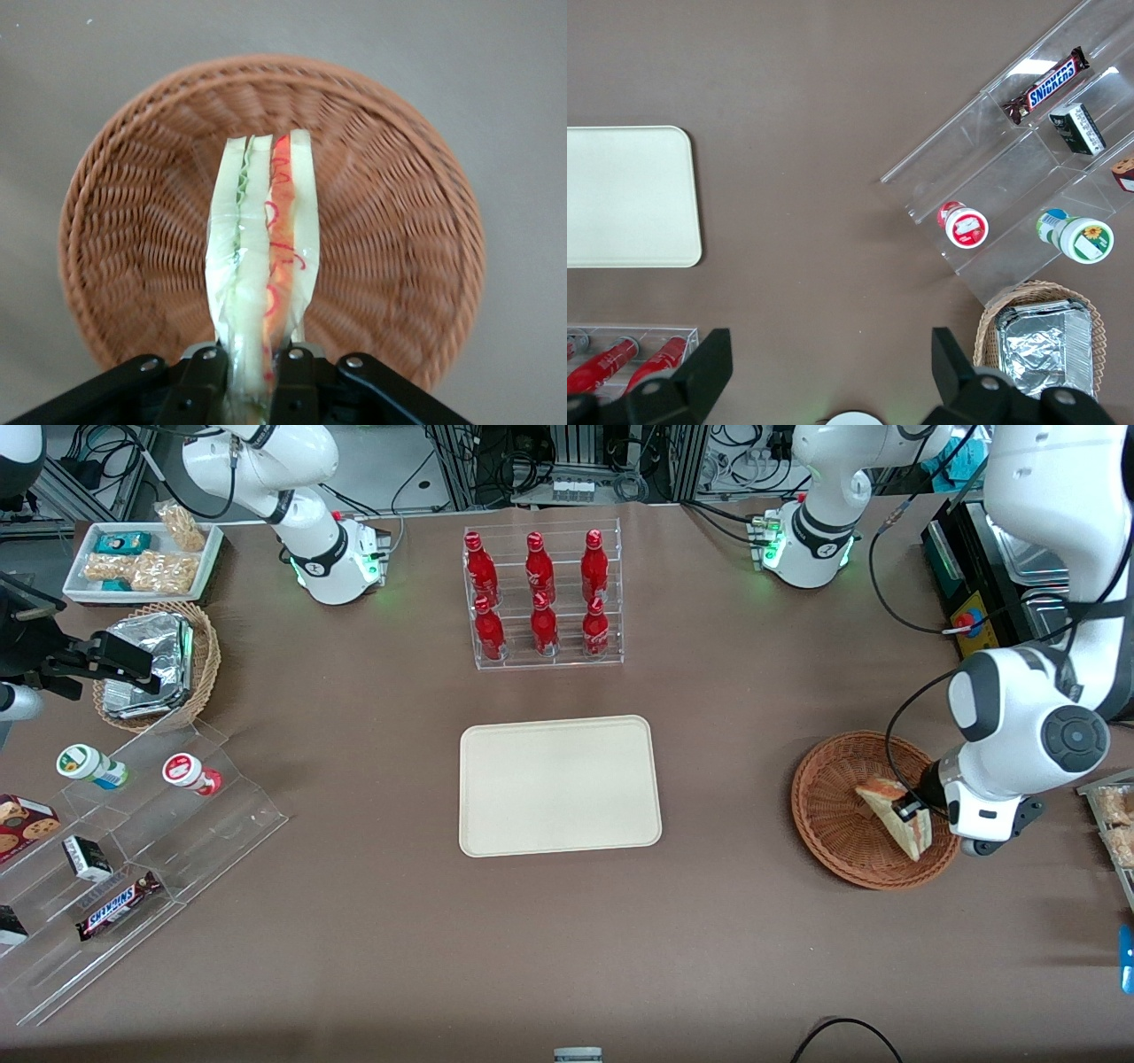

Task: Place sandwich from basket to tray
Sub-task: 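Lower the left gripper and close it on the sandwich's crust edge, then lift the sandwich and carry it with the left gripper over the tray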

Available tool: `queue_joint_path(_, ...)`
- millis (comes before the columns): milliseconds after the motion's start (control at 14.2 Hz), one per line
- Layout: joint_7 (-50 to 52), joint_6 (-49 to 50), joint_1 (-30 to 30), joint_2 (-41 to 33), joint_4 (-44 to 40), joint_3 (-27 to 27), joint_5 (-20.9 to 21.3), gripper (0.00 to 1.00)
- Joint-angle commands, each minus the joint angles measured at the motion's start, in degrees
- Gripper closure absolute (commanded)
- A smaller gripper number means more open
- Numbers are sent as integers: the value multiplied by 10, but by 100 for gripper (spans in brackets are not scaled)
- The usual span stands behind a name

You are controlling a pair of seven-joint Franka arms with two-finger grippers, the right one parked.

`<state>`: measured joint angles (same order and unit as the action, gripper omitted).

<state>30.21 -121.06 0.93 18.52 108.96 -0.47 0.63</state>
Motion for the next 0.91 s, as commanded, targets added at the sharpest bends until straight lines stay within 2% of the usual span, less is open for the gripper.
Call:
queue_joint_path(0,-63,78,-43,0,-57,-15,6,100)
queue_joint_path(70,-85,81,-65,4,-68,-16,5,99)
queue_joint_path(352,-62,76,-161,6,-70,-17,1,100)
queue_joint_path(562,1,72,-231,57,-123,-18,-9,100)
queue_joint_path(844,77,71,-316,141,-221,-20,-46,100)
